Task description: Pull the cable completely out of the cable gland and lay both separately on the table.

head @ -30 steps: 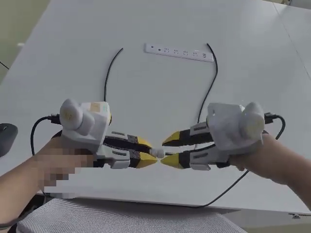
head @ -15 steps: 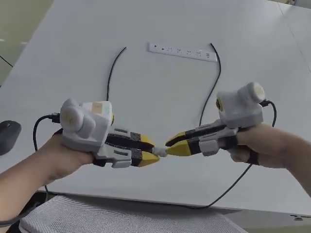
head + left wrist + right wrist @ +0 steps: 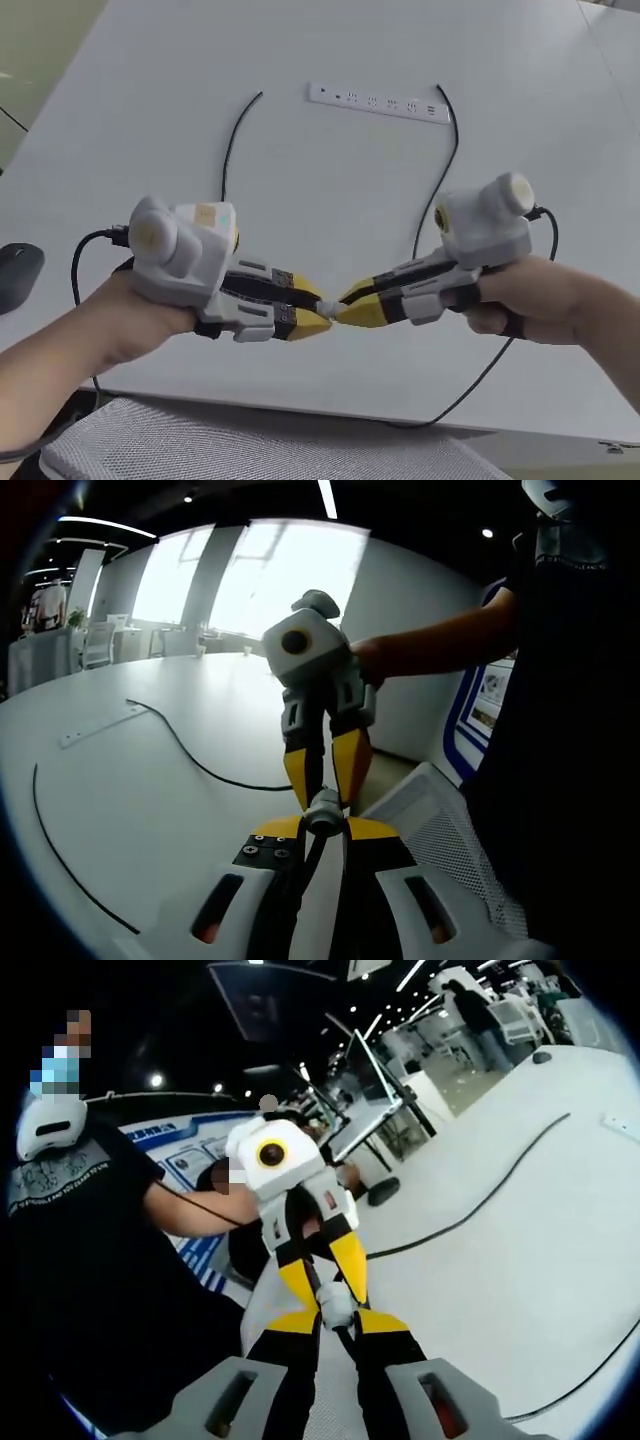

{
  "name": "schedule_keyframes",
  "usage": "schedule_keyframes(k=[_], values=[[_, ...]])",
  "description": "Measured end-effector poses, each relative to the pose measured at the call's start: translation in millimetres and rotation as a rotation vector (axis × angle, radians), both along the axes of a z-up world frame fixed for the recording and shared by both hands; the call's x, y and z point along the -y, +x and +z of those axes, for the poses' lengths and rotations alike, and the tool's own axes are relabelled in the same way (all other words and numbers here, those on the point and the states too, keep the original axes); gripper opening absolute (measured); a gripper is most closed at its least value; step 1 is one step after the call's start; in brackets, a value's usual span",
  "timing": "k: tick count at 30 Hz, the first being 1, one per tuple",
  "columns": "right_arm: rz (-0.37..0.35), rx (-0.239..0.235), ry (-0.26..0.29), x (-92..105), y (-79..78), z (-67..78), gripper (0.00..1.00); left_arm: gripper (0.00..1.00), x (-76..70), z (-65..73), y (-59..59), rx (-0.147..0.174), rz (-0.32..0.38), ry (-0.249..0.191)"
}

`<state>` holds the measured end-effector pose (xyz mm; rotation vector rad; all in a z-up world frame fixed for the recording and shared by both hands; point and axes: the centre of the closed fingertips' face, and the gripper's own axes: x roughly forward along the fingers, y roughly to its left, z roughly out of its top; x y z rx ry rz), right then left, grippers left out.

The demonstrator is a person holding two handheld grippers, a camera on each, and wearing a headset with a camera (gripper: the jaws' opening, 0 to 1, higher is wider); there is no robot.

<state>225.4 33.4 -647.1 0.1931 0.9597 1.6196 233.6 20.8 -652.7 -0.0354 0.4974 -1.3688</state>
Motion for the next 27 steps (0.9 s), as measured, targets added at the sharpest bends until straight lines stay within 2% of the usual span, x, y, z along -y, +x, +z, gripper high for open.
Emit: schedule_keyframes(k=[2, 4, 6, 9, 12, 13, 16, 17, 19, 20, 24, 26, 27], values=[[0.003, 0.021, 0.001, -0.2, -0.6, 0.2, 0.09, 0.15, -0.1, -0.4, 0.1, -0.003, 0.001, 0.0], [0.01, 0.068, -0.002, -0.1, 0.0, 0.6, 0.08, 0.15, -0.2, -0.5, 0.1, -0.012, 0.003, -0.002], [0.021, 0.14, -0.01, 0.1, 0.8, 0.4, 0.08, 0.15, -0.3, -0.4, 0.2, -0.016, 0.003, -0.005], [0.043, 0.258, -0.022, 0.5, -0.6, 0.2, 0.08, 0.15, -0.3, -0.6, 0.4, -0.054, 0.012, -0.017], [0.049, 0.343, -0.034, 1.6, 0.4, -0.7, 0.08, 0.15, -0.3, -0.6, -0.1, -0.069, 0.016, -0.024], [0.05, 0.355, -0.036, 1.6, 0.5, -0.7, 0.08, 0.15, -0.3, -0.5, -0.1, -0.07, 0.016, -0.024], [0.081, 0.505, -0.055, 0.7, -0.1, -0.9, 0.07, 0.15, -0.5, 0.1, -0.8, -0.077, 0.017, -0.023], [0.087, 0.538, -0.064, 0.5, -0.6, -1.1, 0.07, 0.15, -0.6, 0.0, -0.9, -0.078, 0.016, -0.022], [0.11, 0.618, -0.096, 1.0, 0.1, -3.3, 0.07, 0.15, -0.8, 0.0, -1.6, -0.088, 0.015, -0.021], [0.134, 0.674, -0.115, 1.2, -0.7, -3.6, 0.07, 0.15, -0.6, 0.3, -3.0, -0.105, 0.015, -0.022], [0.198, 0.846, -0.179, 0.7, -3.0, -6.3, 0.07, 0.15, -0.2, -0.4, -5.0, -0.117, 0.014, -0.018], [0.205, 0.896, -0.197, 0.6, -3.2, -7.1, 0.07, 0.15, -0.5, -0.7, -5.1, -0.125, 0.02, -0.019], [0.206, 0.904, -0.199, 0.6, -3.4, -7.2, 0.07, 0.15, -0.6, -0.9, -5.5, -0.136, 0.023, -0.019]])
